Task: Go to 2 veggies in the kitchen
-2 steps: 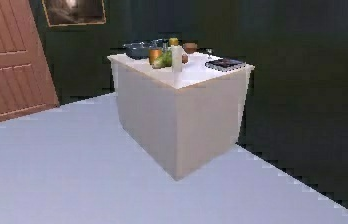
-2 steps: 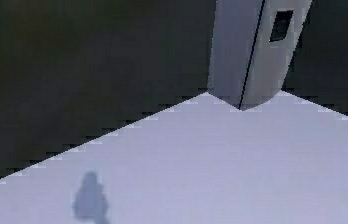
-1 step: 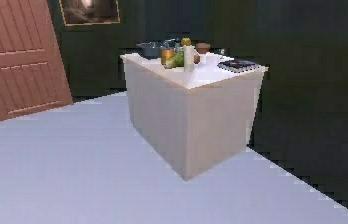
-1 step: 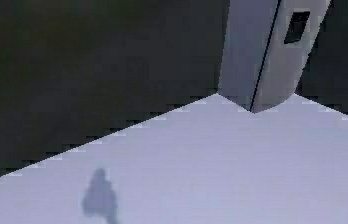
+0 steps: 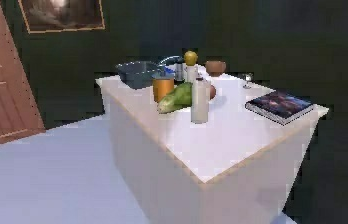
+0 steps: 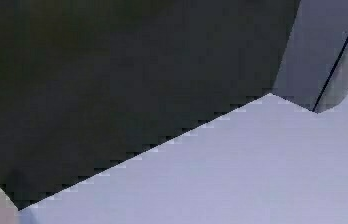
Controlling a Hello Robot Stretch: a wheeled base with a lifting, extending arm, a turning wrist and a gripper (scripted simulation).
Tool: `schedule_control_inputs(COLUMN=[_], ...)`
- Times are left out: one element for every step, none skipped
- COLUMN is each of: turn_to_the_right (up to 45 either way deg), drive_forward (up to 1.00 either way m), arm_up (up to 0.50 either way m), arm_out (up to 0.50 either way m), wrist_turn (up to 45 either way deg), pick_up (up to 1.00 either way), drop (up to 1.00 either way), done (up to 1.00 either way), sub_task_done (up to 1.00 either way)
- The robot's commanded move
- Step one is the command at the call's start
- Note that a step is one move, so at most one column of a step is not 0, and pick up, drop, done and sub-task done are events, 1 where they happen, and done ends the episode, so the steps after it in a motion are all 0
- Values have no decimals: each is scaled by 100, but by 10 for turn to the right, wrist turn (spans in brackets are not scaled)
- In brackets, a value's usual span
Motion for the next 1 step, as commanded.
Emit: schedule_control_inputs(turn_to_the_right=[0], drive_forward=[0], arm_up=[0], arm_out=[0], wrist_turn=[0], pick_up=[0], drop=[0], done=[100], sub_task_done=[0])
